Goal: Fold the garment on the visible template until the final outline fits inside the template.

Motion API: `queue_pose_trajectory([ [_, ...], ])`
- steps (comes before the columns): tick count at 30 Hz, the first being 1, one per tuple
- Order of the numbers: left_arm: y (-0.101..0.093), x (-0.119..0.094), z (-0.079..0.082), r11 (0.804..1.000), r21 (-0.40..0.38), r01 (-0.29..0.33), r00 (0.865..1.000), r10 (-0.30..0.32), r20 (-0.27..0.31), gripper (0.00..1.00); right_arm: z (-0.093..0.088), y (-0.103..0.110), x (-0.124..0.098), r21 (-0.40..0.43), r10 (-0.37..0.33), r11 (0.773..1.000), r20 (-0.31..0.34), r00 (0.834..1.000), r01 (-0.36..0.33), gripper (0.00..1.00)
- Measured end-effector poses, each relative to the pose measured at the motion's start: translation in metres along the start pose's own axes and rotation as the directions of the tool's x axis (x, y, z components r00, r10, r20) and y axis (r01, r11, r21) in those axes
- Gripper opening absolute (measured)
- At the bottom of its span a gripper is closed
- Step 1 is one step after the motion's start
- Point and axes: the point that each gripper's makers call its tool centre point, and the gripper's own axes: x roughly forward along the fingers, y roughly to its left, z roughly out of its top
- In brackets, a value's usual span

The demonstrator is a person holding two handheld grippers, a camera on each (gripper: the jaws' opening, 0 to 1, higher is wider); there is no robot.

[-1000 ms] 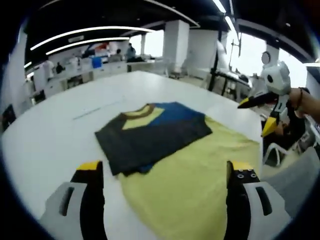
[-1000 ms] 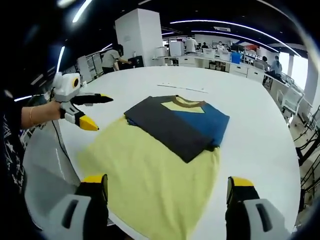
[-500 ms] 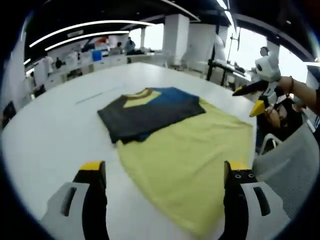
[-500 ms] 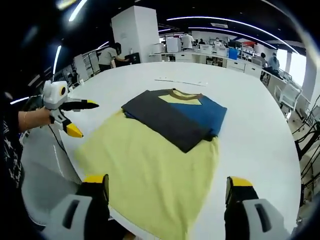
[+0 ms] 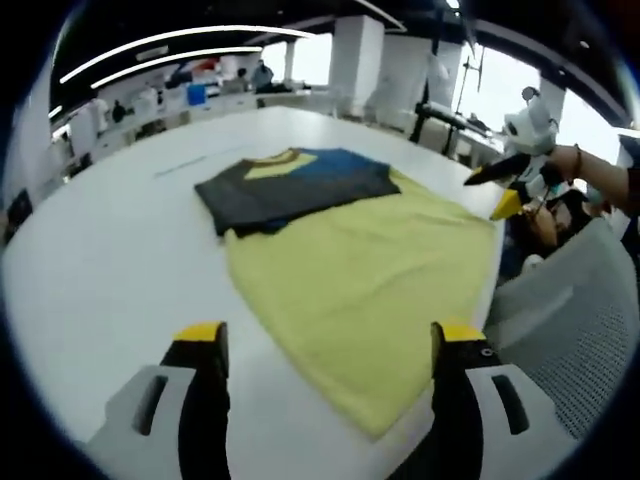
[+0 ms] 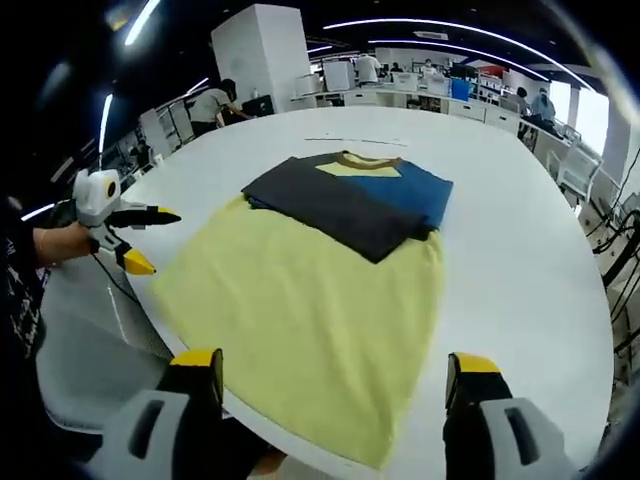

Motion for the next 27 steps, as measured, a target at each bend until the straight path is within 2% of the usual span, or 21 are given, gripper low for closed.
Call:
queue_pose_trajectory([
  [9,-0.007,-0.002,-0.021,1.0,-0.028,-0.007,0.998,0.005,-0.062,0.63,-0.023,-0.004,0.001,0.012,-0.029,0.999,-0.041,0.999,0.03,0.83],
  [15,-0.016,0.0,-0.034,1.0,-0.013,0.006,0.994,-0.007,-0.113,0.56,-0.038,-0.008,0.001,0.013,-0.057,0.998,-0.073,0.996,0.058,0.74],
  [17,-0.017,-0.001,-0.036,1.0,-0.012,0.01,0.993,-0.011,-0.119,0.54,-0.042,-0.009,0.0,0.049,-0.059,0.997,-0.082,0.995,0.063,0.7],
  [22,-0.018,-0.001,-0.044,0.999,-0.035,0.001,0.989,-0.006,-0.15,0.46,-0.051,-0.016,-0.002,0.071,-0.09,0.993,-0.096,0.991,0.097,0.62],
  [27,-0.015,-0.003,-0.045,0.999,-0.045,-0.016,0.989,0.009,-0.151,0.41,-0.057,-0.023,-0.004,0.108,-0.123,0.985,-0.107,0.987,0.135,0.48],
])
